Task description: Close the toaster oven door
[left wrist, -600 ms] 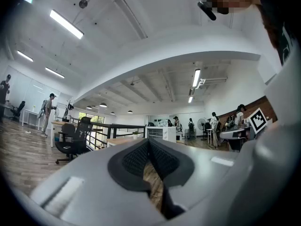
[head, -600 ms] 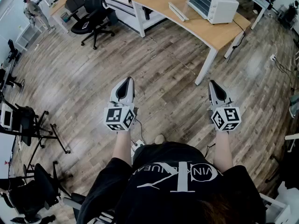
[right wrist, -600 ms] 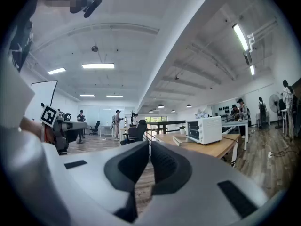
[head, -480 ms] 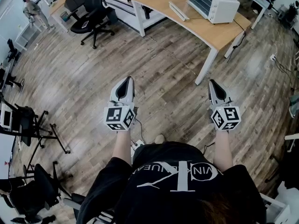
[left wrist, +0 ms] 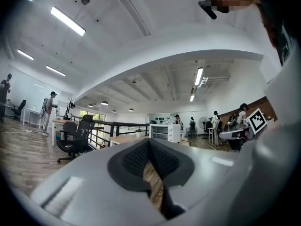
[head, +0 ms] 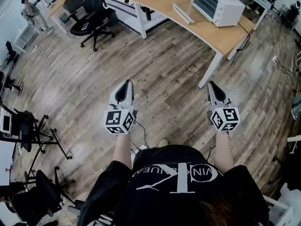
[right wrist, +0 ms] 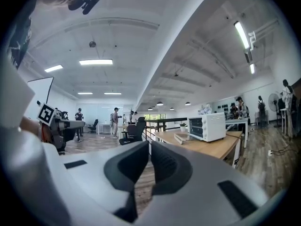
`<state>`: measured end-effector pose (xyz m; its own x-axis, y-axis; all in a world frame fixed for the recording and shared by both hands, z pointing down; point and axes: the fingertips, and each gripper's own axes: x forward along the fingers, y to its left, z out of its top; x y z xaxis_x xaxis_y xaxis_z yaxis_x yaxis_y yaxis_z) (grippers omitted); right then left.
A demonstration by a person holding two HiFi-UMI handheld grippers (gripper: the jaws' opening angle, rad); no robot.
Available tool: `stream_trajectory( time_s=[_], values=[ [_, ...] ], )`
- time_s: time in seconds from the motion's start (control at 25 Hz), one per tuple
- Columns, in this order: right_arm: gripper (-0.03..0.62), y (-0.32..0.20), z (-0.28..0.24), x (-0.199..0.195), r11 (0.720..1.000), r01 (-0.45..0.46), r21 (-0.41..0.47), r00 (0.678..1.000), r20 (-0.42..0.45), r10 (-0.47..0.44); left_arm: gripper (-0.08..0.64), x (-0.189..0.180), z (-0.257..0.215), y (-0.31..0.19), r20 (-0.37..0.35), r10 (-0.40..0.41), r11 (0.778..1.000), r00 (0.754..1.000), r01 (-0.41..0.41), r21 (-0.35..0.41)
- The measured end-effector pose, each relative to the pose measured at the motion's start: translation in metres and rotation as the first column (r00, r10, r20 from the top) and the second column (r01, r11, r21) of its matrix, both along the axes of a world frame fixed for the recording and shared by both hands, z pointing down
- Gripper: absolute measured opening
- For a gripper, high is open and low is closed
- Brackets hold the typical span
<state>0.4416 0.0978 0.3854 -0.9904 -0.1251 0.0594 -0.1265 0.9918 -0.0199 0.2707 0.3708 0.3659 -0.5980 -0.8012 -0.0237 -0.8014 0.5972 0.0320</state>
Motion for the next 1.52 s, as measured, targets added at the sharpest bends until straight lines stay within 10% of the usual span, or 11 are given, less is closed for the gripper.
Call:
stream_trajectory(
  time_s=[0.84,1.52],
  values=[
    [0.069,0.03,0.01,-0.061,1.0,0.012,-0.027,1.0,0.007,-0.012,0.01,-0.05,0.035,0.051,-0.066,-0.059,0.998,0.996,0.059,-0.004],
    [0.074,0.004,0.022,-0.201,0.999,0.035,-0.031,0.999,-0.034,-0.037,0.01,-0.183,0.047,0.03,-0.112,-0.088,0.996,0.99,0.089,0.007]
  ],
)
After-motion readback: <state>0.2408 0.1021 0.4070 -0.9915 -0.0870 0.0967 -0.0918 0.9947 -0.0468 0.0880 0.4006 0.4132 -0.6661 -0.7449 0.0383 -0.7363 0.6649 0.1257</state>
